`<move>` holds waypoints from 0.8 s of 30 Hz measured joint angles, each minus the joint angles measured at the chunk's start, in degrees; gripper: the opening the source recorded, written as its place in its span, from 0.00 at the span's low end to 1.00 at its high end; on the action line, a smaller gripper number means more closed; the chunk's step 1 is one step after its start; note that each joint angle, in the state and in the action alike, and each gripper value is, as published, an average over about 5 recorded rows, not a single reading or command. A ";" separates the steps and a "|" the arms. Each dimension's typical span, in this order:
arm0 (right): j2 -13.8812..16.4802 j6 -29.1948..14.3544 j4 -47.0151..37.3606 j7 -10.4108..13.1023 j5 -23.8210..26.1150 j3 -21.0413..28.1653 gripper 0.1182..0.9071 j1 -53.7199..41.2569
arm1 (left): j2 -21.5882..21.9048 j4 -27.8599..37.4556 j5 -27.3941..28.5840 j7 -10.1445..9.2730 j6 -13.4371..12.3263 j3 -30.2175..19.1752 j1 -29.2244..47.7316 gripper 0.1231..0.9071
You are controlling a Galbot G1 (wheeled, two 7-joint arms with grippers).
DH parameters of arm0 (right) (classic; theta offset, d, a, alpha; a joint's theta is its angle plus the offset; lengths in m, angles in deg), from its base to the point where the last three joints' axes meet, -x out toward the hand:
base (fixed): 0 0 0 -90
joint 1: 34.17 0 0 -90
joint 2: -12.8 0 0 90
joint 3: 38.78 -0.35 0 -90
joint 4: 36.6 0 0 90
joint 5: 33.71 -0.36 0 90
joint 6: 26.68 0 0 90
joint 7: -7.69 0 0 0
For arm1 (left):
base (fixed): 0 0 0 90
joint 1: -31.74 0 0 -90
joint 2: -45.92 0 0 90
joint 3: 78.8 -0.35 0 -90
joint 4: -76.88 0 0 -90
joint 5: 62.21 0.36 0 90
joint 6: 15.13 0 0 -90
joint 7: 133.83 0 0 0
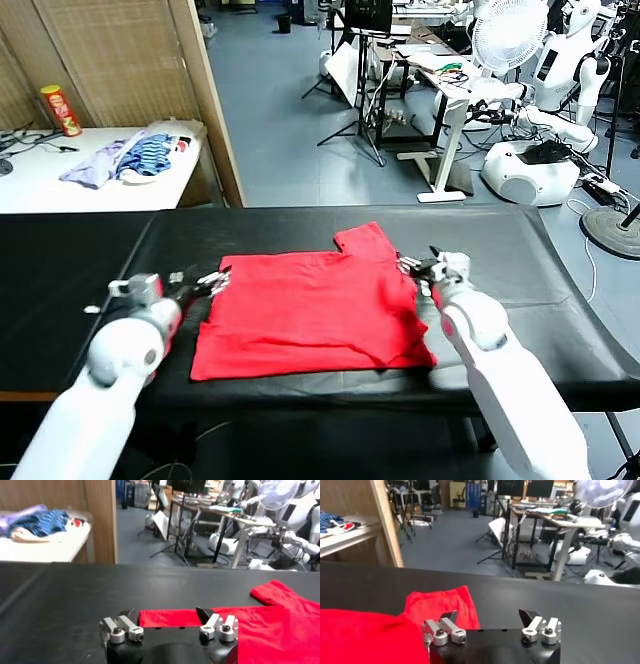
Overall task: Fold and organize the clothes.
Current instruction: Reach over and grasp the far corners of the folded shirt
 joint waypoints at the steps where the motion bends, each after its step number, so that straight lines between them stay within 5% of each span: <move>1: -0.67 -0.15 -1.40 -0.20 0.16 0.05 0.86 -0.67 | -0.15 1.50 -0.01 0.20 0.02 -0.61 1.14 0.86; 17: -7.55 -1.71 -17.12 -3.72 5.03 -1.41 0.83 -6.09 | -2.54 15.76 0.13 1.83 0.30 -4.23 9.28 0.86; 21: -8.24 -1.77 -18.34 -4.25 5.01 -1.71 0.62 -6.48 | -2.84 17.35 0.54 2.34 -0.20 -4.50 9.88 0.82; 24: -8.58 -1.79 -19.03 -4.43 5.00 -2.16 0.42 -6.66 | -3.23 18.41 0.62 2.40 -0.60 -4.42 10.24 0.66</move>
